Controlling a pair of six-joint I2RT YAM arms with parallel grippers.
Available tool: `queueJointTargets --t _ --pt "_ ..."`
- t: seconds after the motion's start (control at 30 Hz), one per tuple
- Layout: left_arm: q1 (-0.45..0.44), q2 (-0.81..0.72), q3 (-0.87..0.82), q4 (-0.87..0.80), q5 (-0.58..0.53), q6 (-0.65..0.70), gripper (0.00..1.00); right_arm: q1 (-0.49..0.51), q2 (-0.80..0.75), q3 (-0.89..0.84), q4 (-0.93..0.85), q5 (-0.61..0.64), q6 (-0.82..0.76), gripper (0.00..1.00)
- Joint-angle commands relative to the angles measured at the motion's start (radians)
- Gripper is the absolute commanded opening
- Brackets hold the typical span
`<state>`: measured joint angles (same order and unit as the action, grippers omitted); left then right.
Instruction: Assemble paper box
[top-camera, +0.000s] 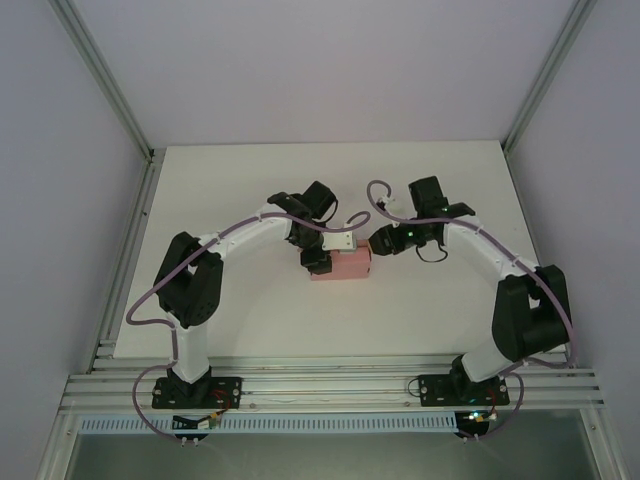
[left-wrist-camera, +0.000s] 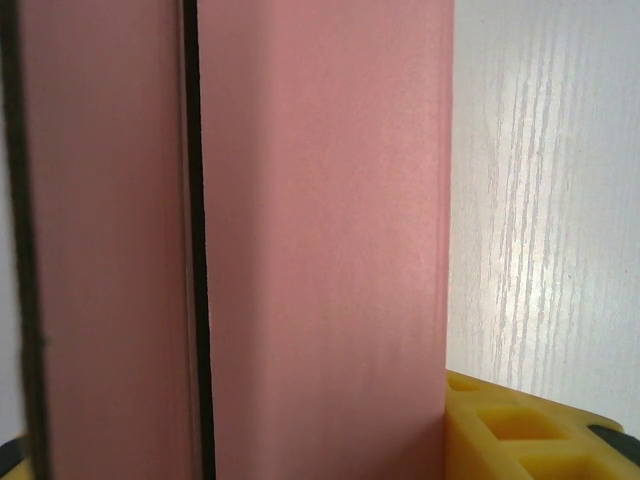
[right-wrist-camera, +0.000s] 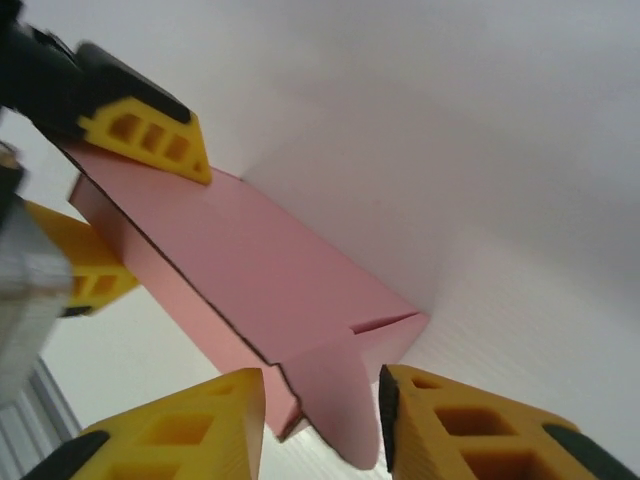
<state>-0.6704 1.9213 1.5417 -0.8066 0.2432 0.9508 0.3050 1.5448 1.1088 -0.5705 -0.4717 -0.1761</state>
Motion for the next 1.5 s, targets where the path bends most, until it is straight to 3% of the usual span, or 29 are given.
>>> queueJointTargets --t 0.0,0.13,0.37,0.47,0.57,0.73,1.03,1.3,1.47 --pt "0.005 -0.006 0.021 -0.007 0.013 -0.003 0.51 0.006 0.023 0.029 -0.029 -0.005 -0.040 0.25" --pt "0.003 0.005 0.030 0.006 -0.003 -0.033 0.51 0.030 0.008 0.025 -0.003 0.038 0.006 0.11" --pt "-0.005 0.018 0.033 0.032 -0.038 -0.070 0.51 0.094 -0.026 0.029 -0.013 0.113 0.130 0.01" --pt "-0.008 0.019 0.034 0.044 -0.031 -0.095 0.51 0.117 -0.039 0.002 0.026 0.156 0.201 0.01" --pt "-0.009 0.021 0.032 0.056 -0.037 -0.115 0.51 0.120 -0.035 0.025 0.023 0.225 0.387 0.00" --pt "-0.013 0.021 0.031 0.070 -0.042 -0.141 0.51 0.170 -0.074 0.044 0.055 0.279 0.504 0.00" --pt "-0.015 0.022 0.021 0.088 -0.051 -0.175 0.51 0.198 -0.114 -0.157 0.240 0.367 0.468 0.00" --pt "-0.015 0.019 0.016 0.087 -0.061 -0.199 0.52 0.213 -0.119 -0.285 0.349 0.397 0.536 0.00" --pt "-0.016 0.016 0.002 0.093 -0.067 -0.205 0.51 0.258 -0.181 -0.374 0.404 0.468 0.438 0.00"
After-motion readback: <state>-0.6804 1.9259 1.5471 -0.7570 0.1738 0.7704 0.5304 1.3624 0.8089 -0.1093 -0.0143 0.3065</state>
